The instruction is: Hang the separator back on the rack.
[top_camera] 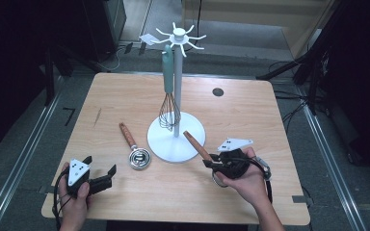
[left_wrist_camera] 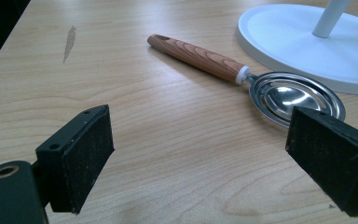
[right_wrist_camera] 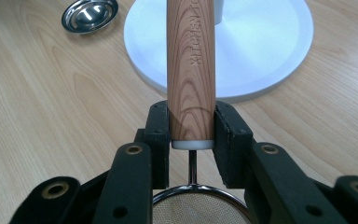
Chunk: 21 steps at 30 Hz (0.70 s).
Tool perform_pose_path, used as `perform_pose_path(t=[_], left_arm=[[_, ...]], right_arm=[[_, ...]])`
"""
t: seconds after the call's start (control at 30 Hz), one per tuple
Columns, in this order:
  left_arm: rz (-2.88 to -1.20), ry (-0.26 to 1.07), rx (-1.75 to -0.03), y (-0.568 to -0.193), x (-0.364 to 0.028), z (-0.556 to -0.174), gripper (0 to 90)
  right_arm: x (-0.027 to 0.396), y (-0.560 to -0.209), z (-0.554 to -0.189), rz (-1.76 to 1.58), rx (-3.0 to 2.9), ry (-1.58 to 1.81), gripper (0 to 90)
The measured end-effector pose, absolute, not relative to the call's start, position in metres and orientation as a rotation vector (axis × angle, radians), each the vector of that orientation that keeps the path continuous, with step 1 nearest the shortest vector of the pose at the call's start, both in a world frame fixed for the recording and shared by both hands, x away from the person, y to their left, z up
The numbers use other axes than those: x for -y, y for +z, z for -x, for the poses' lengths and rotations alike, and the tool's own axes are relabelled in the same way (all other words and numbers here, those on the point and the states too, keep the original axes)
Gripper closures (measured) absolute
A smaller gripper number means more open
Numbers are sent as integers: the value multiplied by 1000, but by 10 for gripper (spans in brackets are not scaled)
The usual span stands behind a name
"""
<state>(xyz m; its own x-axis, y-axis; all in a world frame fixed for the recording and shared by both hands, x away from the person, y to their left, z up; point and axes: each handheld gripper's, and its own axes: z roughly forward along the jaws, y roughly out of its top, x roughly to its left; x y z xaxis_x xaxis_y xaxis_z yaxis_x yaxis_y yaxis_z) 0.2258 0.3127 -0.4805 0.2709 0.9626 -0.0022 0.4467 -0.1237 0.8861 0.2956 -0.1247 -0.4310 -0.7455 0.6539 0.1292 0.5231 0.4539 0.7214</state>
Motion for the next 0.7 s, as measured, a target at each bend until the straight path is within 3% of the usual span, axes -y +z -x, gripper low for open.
perform_pose_path(t=[0.7], left_arm=[[-1714,877,-1320,-477,-324,-230,75]], right_arm=[[134,-415,-289,-1127,-2334,1378,709]])
